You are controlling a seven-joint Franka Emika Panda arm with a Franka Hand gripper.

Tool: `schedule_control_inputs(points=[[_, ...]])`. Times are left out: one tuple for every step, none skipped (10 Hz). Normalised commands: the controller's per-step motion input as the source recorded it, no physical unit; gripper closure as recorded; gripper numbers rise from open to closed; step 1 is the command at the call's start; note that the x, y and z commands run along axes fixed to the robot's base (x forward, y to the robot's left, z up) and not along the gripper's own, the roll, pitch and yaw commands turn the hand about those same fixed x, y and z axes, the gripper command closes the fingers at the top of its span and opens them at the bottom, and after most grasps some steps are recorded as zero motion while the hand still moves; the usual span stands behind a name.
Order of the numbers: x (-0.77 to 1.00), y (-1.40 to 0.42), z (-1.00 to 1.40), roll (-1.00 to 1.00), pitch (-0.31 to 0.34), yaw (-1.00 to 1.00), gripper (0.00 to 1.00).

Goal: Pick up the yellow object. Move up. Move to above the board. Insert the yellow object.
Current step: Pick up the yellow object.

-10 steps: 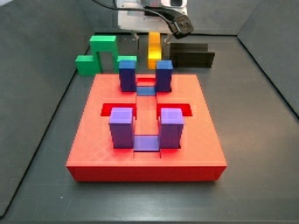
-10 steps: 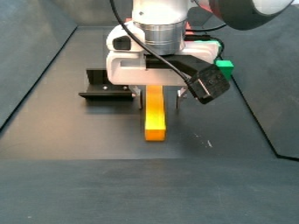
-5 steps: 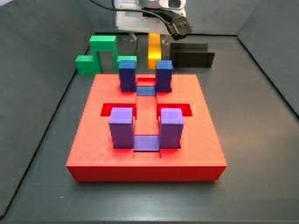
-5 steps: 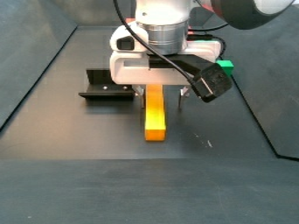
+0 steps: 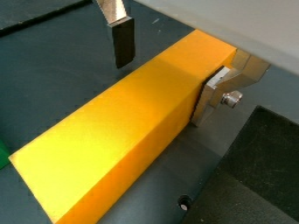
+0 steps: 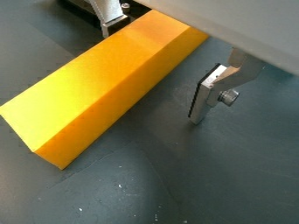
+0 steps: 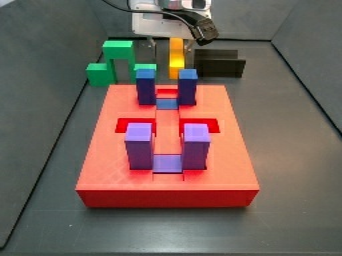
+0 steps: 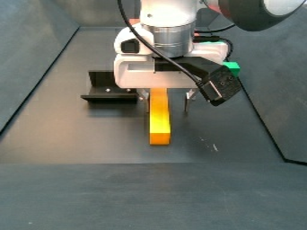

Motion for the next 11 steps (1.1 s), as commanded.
schedule_control_inputs(points=[[0.0, 0.0, 0.0, 0.0, 0.0, 0.0, 0.0], [0.0, 0.0, 0.0, 0.0, 0.0, 0.0, 1.0], [0.0, 0.0, 0.0, 0.0, 0.0, 0.0, 1.0], [0.0, 0.0, 0.0, 0.0, 0.0, 0.0, 1.0], [0.0, 0.0, 0.0, 0.0, 0.0, 0.0, 1.0], [0.0, 0.0, 0.0, 0.0, 0.0, 0.0, 1.0], [0.0, 0.0, 0.0, 0.0, 0.0, 0.0, 1.0], [0.0, 0.0, 0.0, 0.0, 0.0, 0.0, 1.0], [0.0, 0.0, 0.0, 0.0, 0.0, 0.0, 1.0], [0.0, 0.0, 0.0, 0.0, 0.0, 0.0, 1.0], [0.0, 0.0, 0.0, 0.0, 0.0, 0.0, 1.0]])
